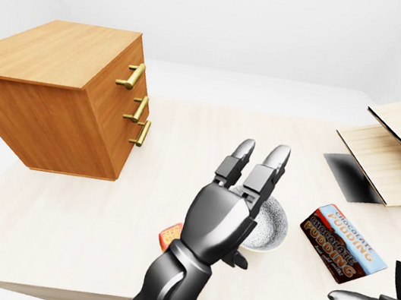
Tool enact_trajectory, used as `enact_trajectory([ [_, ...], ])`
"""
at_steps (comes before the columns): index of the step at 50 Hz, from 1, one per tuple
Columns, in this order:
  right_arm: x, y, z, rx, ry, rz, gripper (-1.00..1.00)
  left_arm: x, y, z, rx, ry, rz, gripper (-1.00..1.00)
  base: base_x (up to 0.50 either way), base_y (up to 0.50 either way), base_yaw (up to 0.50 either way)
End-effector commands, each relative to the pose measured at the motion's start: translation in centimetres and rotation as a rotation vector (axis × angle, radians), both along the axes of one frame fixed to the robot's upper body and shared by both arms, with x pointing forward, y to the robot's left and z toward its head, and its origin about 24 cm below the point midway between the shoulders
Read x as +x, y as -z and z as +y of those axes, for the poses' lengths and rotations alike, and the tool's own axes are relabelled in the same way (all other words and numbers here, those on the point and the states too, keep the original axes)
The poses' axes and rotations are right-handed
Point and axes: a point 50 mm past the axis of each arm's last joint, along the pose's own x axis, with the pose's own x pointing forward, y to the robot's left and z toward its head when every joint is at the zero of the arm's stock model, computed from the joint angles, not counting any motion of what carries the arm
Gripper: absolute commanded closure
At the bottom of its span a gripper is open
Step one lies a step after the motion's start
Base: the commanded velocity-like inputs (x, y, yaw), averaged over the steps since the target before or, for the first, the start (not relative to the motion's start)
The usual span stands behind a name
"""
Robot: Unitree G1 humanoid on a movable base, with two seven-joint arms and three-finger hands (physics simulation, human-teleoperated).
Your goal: Close the top drawer of the cabinet and put the bowl on top of it.
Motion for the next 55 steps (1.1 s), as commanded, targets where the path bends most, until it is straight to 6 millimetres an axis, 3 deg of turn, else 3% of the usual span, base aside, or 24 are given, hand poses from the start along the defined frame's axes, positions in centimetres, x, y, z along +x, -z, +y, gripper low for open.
enact_trajectory([
  [1,0.0,0.0,0.0,-0.001,0.003,-0.002,-1.0,0.1,1.4,-0.9,0.061,0.009,0.039,-1.0,0.0,0.0,0.0],
  [55,-0.1,0.1,-0.2,0.005,-0.003,-0.002,-1.0,1.6,5.6,-3.1,0.342,-0.06,0.092,-1.0,0.0,0.0,0.0],
])
